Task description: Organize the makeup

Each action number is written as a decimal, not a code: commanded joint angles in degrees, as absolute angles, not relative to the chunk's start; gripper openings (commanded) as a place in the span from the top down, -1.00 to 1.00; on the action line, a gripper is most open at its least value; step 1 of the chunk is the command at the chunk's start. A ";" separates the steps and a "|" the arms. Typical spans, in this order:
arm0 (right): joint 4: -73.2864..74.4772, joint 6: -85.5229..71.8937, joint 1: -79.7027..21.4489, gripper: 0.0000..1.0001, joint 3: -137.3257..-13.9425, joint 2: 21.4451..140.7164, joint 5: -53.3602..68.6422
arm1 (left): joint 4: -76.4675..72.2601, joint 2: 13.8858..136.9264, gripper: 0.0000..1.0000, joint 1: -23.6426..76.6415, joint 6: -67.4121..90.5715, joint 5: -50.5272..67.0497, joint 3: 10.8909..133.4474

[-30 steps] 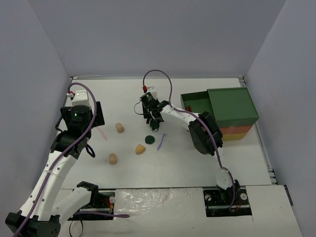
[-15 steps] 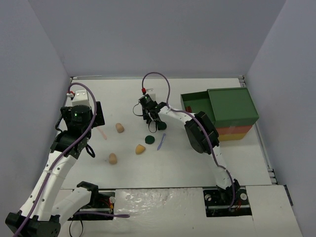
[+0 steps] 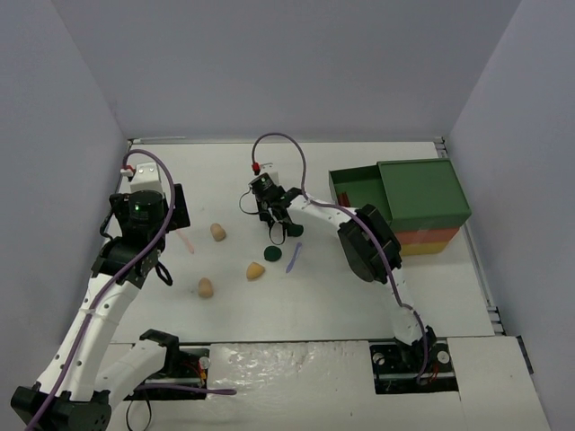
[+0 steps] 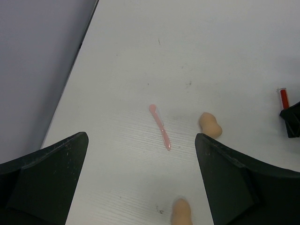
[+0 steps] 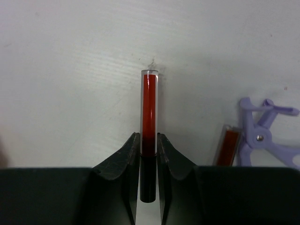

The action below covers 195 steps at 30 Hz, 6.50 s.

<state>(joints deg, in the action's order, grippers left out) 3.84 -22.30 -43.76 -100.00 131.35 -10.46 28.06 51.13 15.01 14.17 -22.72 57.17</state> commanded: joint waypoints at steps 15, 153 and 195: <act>14.29 -7.71 -27.61 1.00 -79.97 79.73 -9.19 | 26.37 52.02 -0.94 14.41 14.36 -21.96 59.20; 23.81 -13.51 -32.17 0.17 -86.59 90.49 -13.16 | 26.81 55.72 -0.94 14.15 12.75 -13.45 60.28; 25.58 -12.27 -22.63 1.00 -85.27 87.15 -15.96 | 26.89 55.78 -0.94 14.15 12.69 -13.27 60.29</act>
<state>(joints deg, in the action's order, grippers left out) 25.40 -13.51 -24.90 -84.82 90.55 -13.13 28.88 56.04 14.50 13.58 -12.69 57.17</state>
